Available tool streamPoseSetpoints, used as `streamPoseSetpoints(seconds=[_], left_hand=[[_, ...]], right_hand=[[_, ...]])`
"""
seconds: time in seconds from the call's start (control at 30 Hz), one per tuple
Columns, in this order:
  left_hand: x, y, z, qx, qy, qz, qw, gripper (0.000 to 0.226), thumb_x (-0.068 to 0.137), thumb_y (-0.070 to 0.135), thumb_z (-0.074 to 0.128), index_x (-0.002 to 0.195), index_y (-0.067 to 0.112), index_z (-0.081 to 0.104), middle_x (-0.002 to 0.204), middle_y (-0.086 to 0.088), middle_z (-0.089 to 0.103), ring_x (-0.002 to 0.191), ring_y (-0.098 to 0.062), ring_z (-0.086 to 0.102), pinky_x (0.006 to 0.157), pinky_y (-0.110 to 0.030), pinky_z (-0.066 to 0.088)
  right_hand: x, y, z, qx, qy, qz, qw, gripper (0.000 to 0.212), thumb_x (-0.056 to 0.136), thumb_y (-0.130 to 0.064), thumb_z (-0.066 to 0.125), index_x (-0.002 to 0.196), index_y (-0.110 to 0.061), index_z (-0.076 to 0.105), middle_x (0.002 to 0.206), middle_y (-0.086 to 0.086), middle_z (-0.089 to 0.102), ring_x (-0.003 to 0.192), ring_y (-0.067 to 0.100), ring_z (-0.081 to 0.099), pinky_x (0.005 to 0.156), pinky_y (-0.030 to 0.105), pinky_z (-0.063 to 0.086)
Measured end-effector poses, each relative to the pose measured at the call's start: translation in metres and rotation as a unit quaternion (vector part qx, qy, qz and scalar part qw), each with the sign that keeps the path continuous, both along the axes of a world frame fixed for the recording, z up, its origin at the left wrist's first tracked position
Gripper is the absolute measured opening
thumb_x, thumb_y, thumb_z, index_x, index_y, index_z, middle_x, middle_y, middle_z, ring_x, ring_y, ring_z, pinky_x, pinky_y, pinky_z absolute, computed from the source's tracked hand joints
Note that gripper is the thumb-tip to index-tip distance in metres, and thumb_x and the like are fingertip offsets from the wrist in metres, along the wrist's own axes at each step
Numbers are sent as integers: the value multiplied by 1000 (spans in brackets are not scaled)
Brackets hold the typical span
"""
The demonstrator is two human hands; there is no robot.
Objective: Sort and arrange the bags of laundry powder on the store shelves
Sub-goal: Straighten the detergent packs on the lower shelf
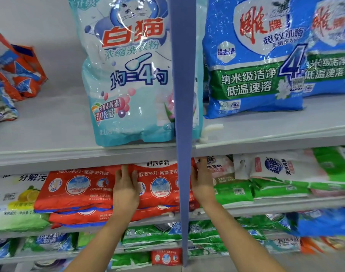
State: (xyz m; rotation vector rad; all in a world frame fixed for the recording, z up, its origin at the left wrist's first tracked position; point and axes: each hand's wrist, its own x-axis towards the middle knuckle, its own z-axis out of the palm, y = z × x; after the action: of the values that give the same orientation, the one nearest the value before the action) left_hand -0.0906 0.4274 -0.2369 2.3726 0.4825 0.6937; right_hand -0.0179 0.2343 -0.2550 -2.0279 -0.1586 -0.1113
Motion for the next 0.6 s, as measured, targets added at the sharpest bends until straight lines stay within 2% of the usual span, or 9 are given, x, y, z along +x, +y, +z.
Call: streamPoseSetpoints(seconds=[0.1, 0.17, 0.23, 0.33, 0.4, 0.47, 0.5, 0.6], left_hand=[[0, -1, 1, 29, 5, 8, 1000, 30, 96, 6, 49, 123, -8, 49, 97, -29, 52, 73, -46, 54, 58, -37, 34], [-3, 0, 2, 37, -4, 14, 999, 30, 95, 5, 51, 122, -8, 50, 99, -29, 52, 72, -45, 53, 57, -36, 35], [-6, 2, 1, 59, -16, 14, 998, 31, 94, 3, 53, 123, -7, 50, 101, -30, 50, 68, -44, 54, 55, -35, 36], [-9, 3, -2, 90, -20, 10, 996, 33, 92, 1, 54, 124, -5, 50, 102, -30, 50, 65, -43, 54, 50, -36, 40], [-9, 3, -4, 110, -20, 17, 994, 34, 92, 2, 55, 124, -5, 51, 103, -29, 52, 72, -43, 56, 48, -42, 47], [-9, 2, -4, 136, -15, 23, 990, 33, 89, 0, 58, 121, -7, 55, 102, -29, 54, 82, -45, 56, 51, -47, 51], [-9, 2, -4, 143, -10, 22, 989, 32, 87, -1, 60, 119, -8, 56, 102, -30, 54, 85, -46, 56, 54, -48, 52], [-13, 6, -1, 143, 0, 2, 990, 38, 84, -2, 65, 120, -9, 56, 106, -32, 54, 93, -48, 55, 68, -54, 53]], right_hand=[[7, 6, -3, -123, 31, 14, 992, 22, 97, -27, 49, 114, -16, 40, 89, 3, 64, 76, 23, 65, 63, 37, 52], [8, 8, -4, -151, 25, 14, 988, 26, 95, -26, 53, 117, -18, 41, 94, 3, 65, 80, 24, 65, 68, 38, 53], [5, 6, -7, -151, -11, 14, 988, 25, 95, -27, 53, 117, -19, 44, 97, 0, 64, 77, 20, 63, 61, 32, 50], [-1, 7, -14, -205, -70, 9, 976, 19, 97, -24, 49, 115, -16, 47, 98, 0, 61, 63, 15, 54, 50, 25, 38], [0, 11, -12, -226, -51, 2, 973, 18, 98, -25, 46, 113, -15, 47, 98, 3, 63, 66, 20, 60, 55, 32, 49], [2, 14, -7, -274, -27, 10, 961, 21, 98, -31, 47, 113, -16, 48, 100, 3, 65, 76, 24, 66, 67, 37, 55], [2, 14, -4, -299, -28, 13, 954, 23, 97, -33, 48, 113, -16, 48, 101, 3, 64, 78, 25, 67, 68, 37, 56], [-6, 7, 5, -303, -70, -19, 950, 28, 94, -27, 53, 118, -14, 49, 108, 6, 57, 79, 24, 62, 59, 30, 48]])
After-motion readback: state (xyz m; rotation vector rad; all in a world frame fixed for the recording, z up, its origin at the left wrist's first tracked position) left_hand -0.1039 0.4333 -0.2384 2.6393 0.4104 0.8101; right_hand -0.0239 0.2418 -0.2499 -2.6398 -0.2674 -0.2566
